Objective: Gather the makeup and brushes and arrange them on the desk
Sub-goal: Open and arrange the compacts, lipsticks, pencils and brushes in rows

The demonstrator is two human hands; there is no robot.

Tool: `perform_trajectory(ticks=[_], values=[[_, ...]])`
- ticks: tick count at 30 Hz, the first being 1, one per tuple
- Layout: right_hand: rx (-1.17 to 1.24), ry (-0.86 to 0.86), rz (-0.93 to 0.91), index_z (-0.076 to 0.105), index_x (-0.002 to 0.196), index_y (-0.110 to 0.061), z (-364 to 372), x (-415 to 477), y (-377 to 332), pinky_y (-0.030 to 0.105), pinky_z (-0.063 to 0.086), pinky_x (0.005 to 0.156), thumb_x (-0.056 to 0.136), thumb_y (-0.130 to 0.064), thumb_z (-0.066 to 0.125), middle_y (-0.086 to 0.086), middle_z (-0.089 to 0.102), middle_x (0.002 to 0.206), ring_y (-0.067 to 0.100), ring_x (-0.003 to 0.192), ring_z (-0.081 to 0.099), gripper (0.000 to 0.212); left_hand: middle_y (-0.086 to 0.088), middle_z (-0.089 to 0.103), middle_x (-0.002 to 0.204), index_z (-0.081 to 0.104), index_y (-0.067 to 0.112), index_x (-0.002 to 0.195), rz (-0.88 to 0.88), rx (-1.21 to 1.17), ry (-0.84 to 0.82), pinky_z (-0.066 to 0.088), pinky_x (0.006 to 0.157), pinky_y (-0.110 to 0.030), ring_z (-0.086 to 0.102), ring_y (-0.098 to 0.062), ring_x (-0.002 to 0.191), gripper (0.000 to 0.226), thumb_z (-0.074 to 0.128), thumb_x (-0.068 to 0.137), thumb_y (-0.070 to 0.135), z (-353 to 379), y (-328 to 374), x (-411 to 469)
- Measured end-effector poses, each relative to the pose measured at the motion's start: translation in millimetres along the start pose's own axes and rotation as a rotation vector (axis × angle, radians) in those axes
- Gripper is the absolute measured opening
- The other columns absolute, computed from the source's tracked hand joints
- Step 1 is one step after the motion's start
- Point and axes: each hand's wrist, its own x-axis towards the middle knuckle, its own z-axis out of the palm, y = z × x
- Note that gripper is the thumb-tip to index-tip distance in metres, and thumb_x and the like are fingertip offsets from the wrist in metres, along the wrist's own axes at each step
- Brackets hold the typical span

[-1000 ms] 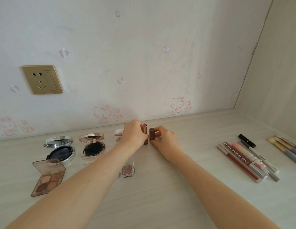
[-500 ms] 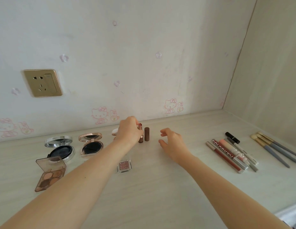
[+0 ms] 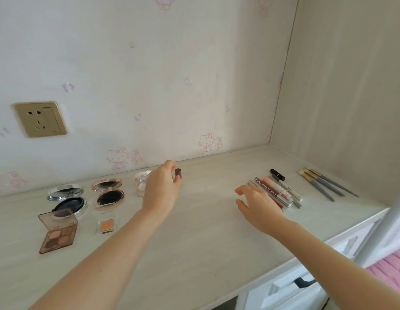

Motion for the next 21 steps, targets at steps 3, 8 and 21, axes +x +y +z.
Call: perform_trajectory(ticks=[3,8,21], values=[[-0.039,0.009,0.022,0.052,0.127,-0.019,-11.6,-14.8,13.9,0.029,0.042,0.096,0.096,-0.028,0.048,-0.004,0.053,0.132,0.015,0.124,0.045,0.033,-0.005,0.071,0.098,0.063,0.01,0.109,0.057,0.008,-0.068,0.052,0.081,-0.039,0.065,-0.025,0.093,0.022,0.058,0.087,0.01,18.4,4.6,-11.4],[-0.148,0.033,0.025,0.054,0.127,-0.019,-25.7,-33.3,40.3,0.03,0.034,0.102,0.096,-0.027,0.047,-0.002,0.05,0.136,0.018,0.133,0.034,0.033,0.004,0.064,0.12,0.057,0.02,0.126,0.169,0.051,-0.319,0.047,0.092,-0.034,0.056,-0.017,0.114,0.033,0.053,0.093,0.022,53.8,22.0,-33.3],[-0.278,0.079,0.095,0.06,0.115,-0.014,-50.4,-24.9,100.1,0.029,0.04,0.091,0.096,-0.024,0.045,0.003,0.059,0.114,0.024,0.113,0.045,0.025,-0.004,0.057,0.129,0.055,0.017,0.13,0.387,0.054,-0.545,0.039,0.102,-0.033,0.041,-0.02,0.128,0.038,0.049,0.093,0.02,133.7,79.9,-23.2]])
